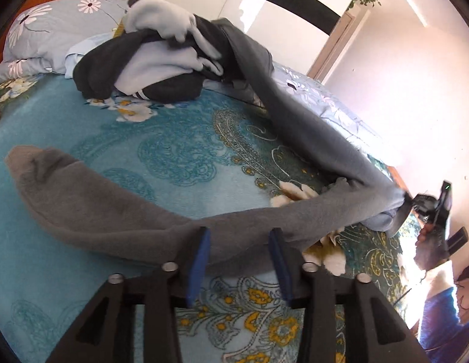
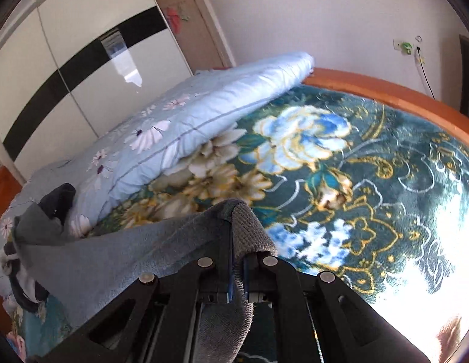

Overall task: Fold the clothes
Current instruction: 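Stretch the sweatpants out across the blanket, pulling the tools apart, then lower the sweatpants onto the blanket and open both tools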

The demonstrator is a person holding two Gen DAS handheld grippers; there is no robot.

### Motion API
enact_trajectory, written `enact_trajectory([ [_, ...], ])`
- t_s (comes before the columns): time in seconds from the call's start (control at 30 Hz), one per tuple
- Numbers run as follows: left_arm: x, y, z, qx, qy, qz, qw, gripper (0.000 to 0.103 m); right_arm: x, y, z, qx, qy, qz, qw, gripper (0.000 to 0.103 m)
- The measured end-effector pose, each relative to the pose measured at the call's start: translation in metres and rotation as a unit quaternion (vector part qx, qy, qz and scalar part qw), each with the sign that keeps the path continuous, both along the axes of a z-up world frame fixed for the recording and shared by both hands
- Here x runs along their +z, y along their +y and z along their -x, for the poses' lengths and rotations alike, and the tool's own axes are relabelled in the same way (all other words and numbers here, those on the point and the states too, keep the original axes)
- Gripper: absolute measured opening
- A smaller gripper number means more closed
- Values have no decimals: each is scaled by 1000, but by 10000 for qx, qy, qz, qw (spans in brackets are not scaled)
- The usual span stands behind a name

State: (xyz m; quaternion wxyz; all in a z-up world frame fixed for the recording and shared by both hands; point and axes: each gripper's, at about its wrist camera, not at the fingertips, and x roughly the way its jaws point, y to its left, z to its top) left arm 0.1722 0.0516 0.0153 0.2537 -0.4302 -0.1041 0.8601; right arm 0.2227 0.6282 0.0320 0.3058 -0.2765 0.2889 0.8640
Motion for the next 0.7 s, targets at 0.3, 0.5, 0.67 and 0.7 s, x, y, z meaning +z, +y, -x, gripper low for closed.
enact_trajectory([
  [0.3, 6, -87, 9, 1737, 75, 582, 9830, 60, -8, -15, 9, 326, -362, 133, 9987, 8],
  [0.5, -15, -134, 16, 2526, -467, 195, 9663, 60, 28, -38, -11, 596, -423, -120, 9973, 21],
  [0.67, -29, -142, 31, 2529, -756, -335, 9640, 60, 60, -66, -22, 707, -427, -655, 9944, 26],
  [0.7, -30, -141, 35, 2513, -776, -429, 9638, 60, 65, -73, -22, 768, -336, -736, 9938, 26],
])
